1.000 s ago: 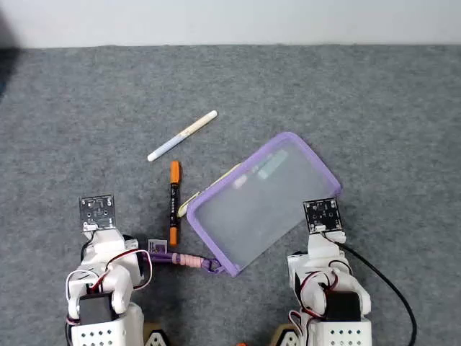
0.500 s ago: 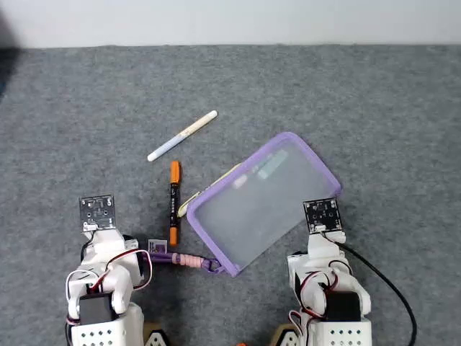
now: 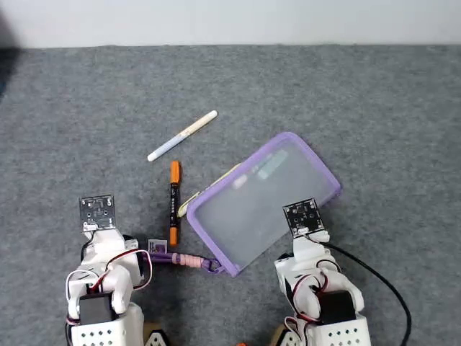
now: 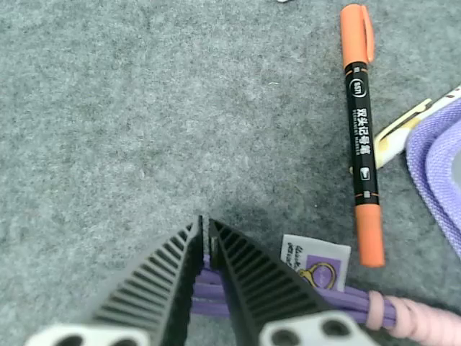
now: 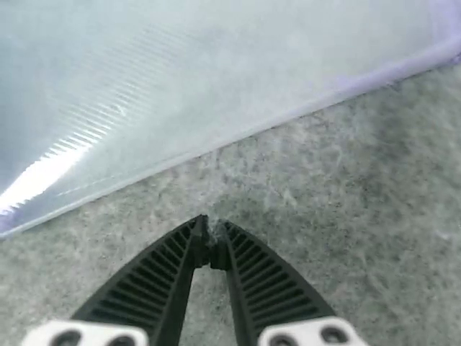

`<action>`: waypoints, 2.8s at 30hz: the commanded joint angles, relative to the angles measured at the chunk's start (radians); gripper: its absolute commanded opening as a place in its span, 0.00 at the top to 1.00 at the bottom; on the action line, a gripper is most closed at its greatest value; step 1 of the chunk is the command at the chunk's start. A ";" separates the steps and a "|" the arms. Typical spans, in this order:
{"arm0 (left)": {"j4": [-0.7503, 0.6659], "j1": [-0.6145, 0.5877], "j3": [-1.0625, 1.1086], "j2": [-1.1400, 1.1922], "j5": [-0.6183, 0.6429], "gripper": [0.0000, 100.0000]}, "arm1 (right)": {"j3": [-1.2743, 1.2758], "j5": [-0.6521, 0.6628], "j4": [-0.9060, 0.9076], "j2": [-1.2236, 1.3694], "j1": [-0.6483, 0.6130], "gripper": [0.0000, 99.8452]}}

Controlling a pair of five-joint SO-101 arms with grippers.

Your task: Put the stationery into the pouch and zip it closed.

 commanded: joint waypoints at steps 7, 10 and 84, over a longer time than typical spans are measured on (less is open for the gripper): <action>-0.021 0.003 -0.007 -0.003 -0.002 0.99 | 0.017 -0.003 -0.007 -0.013 0.133 0.99; -0.021 0.003 -0.007 -0.003 -0.002 0.99 | 0.017 -0.003 -0.007 -0.013 0.170 0.99; -0.021 0.003 -0.007 -0.003 -0.002 0.99 | -0.491 -0.155 -0.435 1.129 0.097 0.99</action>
